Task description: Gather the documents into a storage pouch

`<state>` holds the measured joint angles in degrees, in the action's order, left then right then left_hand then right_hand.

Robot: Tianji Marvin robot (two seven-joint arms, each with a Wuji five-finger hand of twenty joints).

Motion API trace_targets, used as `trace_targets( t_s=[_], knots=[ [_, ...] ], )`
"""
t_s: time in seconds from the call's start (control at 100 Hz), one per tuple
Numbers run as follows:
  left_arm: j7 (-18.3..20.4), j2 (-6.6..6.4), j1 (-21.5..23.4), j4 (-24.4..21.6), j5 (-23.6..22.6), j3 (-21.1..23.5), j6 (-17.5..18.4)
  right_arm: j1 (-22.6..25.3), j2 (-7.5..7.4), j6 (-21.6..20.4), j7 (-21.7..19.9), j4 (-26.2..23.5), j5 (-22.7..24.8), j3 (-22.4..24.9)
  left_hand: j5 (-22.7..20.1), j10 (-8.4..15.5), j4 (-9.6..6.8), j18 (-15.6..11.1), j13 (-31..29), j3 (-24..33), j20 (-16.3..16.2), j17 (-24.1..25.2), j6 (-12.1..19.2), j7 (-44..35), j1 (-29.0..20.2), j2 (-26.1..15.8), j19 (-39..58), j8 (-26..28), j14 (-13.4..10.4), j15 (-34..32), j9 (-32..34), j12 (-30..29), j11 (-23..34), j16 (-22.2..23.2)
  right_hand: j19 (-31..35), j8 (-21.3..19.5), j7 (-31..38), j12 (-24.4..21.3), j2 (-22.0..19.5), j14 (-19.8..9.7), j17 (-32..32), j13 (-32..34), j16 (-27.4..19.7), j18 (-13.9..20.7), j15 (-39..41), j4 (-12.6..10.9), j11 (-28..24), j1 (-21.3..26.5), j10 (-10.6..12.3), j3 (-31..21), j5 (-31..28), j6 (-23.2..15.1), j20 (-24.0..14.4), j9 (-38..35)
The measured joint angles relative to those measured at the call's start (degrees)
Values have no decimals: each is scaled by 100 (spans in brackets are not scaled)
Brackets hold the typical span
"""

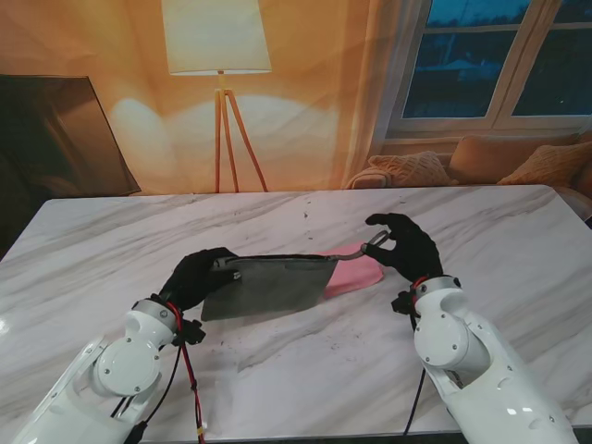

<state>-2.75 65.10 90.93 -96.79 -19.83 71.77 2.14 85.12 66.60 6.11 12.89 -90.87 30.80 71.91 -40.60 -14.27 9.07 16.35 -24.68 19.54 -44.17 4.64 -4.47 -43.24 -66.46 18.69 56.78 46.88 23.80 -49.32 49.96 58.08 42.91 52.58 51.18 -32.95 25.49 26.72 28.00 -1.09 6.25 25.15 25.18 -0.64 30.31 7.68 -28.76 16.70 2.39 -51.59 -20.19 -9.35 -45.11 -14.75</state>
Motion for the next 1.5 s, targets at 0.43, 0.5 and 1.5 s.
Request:
trace_targets(
  t_s=[0.43,0.5,1.5],
  knots=[
    [-67,17,6,-5,-2,20,-39,29,7,0,91,6,145,26,0,-1,0,0,0,0,0,0,-28,0,0,0,0,15,0,0,0,1,2,-1,737,0,22,0,-1,-13,-135,66,262,-6,484,0,-55,0,-54,57,-6,-4,32,-360],
    [-79,20,10,-8,0,28,-44,26,6,-1,96,13,198,34,0,-1,0,0,0,0,0,0,-29,0,0,0,0,17,0,0,0,1,2,-1,142,0,22,0,-1,-144,-418,-278,-16,78,-64,0,11,0,-6,57,-7,-2,186,-359],
    [-90,34,12,-11,196,3,-31,-521,-51,60,-522,349,-424,-1138,0,-1,0,0,0,0,0,0,-34,-1,0,0,0,54,0,5,0,2,2,-1,-1358,26,-46,-86,809,-404,-257,-568,-507,212,-922,4,148,414,193,-586,141,274,-1,-341]
  ],
)
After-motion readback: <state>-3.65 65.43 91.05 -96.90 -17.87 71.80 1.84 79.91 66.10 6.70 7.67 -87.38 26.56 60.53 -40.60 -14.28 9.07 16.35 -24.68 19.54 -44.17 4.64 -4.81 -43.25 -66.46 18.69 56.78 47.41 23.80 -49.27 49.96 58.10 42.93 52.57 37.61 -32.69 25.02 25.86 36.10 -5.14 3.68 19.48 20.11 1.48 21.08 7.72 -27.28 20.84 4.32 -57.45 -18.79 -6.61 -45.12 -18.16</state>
